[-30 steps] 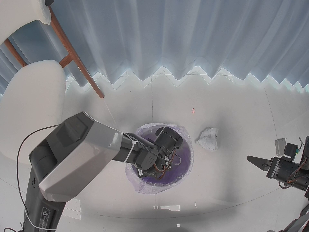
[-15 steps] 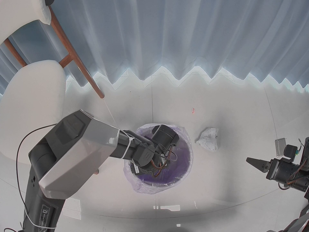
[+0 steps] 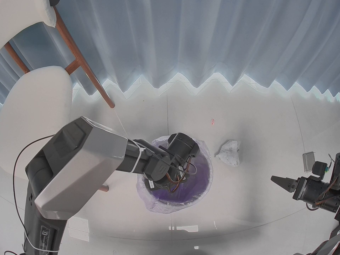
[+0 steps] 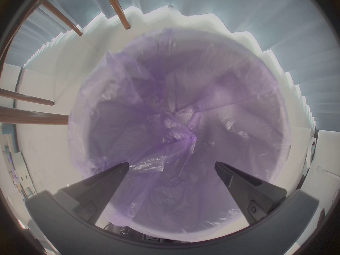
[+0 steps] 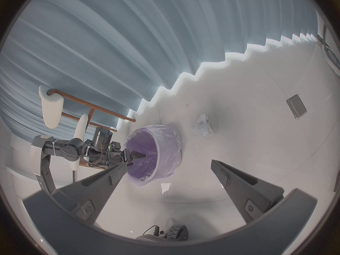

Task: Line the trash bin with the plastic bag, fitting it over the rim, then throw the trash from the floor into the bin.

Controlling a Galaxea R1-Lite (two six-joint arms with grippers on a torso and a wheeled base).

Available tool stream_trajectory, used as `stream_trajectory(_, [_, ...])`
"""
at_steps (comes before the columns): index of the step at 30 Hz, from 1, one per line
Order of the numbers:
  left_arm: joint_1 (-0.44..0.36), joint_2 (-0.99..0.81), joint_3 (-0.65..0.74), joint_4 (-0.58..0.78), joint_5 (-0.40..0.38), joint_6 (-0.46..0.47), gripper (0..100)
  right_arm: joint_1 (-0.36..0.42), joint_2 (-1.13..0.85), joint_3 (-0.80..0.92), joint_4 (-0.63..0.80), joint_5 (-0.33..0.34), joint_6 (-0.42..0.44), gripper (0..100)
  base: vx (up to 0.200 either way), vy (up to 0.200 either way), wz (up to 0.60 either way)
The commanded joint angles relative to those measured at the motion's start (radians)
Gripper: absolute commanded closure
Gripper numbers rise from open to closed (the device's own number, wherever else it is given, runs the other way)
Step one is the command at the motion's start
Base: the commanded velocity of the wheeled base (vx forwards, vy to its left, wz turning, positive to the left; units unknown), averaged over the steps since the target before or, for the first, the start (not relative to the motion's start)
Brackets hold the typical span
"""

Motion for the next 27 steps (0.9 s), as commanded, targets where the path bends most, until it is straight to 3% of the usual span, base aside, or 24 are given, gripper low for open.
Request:
stream_trajectory(1, [-0.017,-0.039,-0.005,-0.006,0.0,-0.002,0,0.001,-0.004,0.004,0.0,0.0,0.002,0,0.0,0.0,0.0])
stream_trajectory(15, [-0.09,-0.317,-0.007,-0.126,-0.032,-0.002,0,0.007,0.011,0.021,0.01,0.002,-0.007,0,0.0,0.0,0.0])
stream_trajectory(17, [-0.106,-0.42,0.01,-0.141,-0.032,-0.003,0,0.001,0.065,0.009,0.0,0.0,-0.01,0,0.0,0.0,0.0])
stream_trajectory(20, [-0.109,-0.506,0.059,-0.147,-0.031,-0.003,0,-0.008,0.119,-0.011,-0.001,-0.007,-0.012,0,0.0,0.0,0.0])
stream_trajectory(23, [-0.089,-0.697,0.205,-0.211,-0.028,0.029,0,-0.065,0.234,-0.079,-0.012,-0.047,-0.053,0,0.0,0.0,0.0])
stream_trajectory(27, [-0.026,-0.848,0.341,-0.305,-0.009,0.083,0,-0.094,0.309,-0.108,-0.063,-0.049,-0.104,0,0.0,0.0,0.0])
